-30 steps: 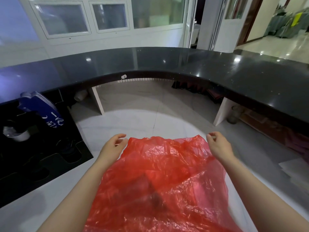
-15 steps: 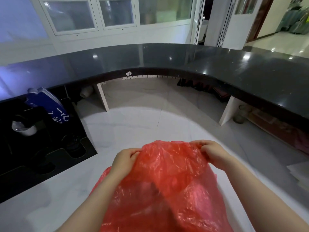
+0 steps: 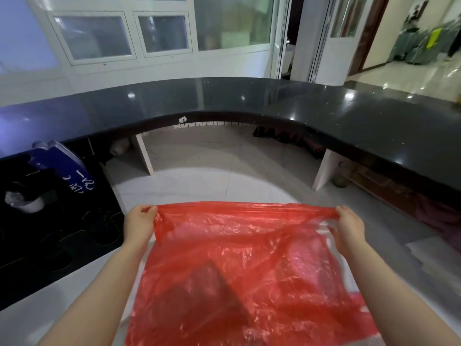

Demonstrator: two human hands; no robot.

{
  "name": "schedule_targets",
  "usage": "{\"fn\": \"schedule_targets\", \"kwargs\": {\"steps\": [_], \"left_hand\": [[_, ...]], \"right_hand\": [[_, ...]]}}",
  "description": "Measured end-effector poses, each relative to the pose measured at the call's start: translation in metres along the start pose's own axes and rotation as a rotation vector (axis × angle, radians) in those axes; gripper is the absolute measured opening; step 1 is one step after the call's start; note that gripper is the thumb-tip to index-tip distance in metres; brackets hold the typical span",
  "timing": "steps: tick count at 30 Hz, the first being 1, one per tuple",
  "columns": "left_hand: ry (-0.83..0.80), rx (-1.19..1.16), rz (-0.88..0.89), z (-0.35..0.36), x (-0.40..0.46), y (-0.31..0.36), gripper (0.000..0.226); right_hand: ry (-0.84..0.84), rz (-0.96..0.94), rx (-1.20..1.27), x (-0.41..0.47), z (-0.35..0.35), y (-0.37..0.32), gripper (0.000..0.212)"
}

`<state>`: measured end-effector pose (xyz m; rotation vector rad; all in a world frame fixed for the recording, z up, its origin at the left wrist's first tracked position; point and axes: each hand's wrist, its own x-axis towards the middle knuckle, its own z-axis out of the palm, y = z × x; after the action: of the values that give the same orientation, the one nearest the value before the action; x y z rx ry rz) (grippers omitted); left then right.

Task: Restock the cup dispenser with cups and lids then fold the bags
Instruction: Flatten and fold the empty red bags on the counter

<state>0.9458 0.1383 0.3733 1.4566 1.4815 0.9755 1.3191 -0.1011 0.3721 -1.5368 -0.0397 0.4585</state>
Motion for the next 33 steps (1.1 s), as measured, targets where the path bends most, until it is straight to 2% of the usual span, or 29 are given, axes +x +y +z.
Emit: {"fn": "schedule_targets", "kwargs": {"steps": [2,5,8,10,13,16,18,20,23,26,30,33], "left_hand": [[-0.001,-0.068,-0.038,0.003,0.003,0.004,0.023],[0.029,-0.127,-0.062,0.010,0.006,0.009,0.018],[0.051,-0.121,-0.046,0.015,0.005,0.012,0.017],[0.067,-0.119,-0.057,0.018,0.003,0.014,0.018],[0.045,-0.134,-0.105,0.022,0.001,0.017,0.022],[0.027,-0.147,-0.128,0.028,0.001,0.020,0.026],[0.034,-0.150,-0.130,0.033,-0.001,0.026,0.030],[0.045,-0.118,-0.109,0.037,0.000,0.032,0.034],[0.041,-0.068,-0.071,0.044,0.006,0.044,0.034],[0.023,-0.033,-0.014,0.051,0.014,0.052,0.032],[0.032,0.020,0.003,0.052,0.028,0.059,0.028],[0.073,0.099,0.082,0.048,0.039,0.065,0.023]], "right_hand": [[0.038,-0.069,-0.063,0.000,-0.003,0.000,0.045],[0.082,-0.233,-0.346,-0.002,-0.012,0.000,0.055],[0.245,-0.321,-0.522,-0.005,-0.022,-0.001,0.054],[0.325,-0.317,-0.532,-0.005,-0.028,-0.003,0.041],[0.347,-0.274,-0.542,-0.001,-0.034,-0.004,0.023],[0.405,-0.218,-0.422,-0.004,-0.033,-0.006,0.019],[0.444,-0.177,-0.344,-0.004,-0.033,-0.011,0.026],[0.399,-0.103,-0.287,0.000,-0.037,-0.017,0.044],[0.191,0.147,0.150,0.000,-0.038,-0.029,0.062],[-0.001,0.175,0.433,-0.002,-0.039,-0.039,0.050],[-0.140,0.136,0.363,-0.001,-0.044,-0.040,0.011],[-0.100,0.139,0.338,0.006,-0.053,-0.038,0.014]]}}
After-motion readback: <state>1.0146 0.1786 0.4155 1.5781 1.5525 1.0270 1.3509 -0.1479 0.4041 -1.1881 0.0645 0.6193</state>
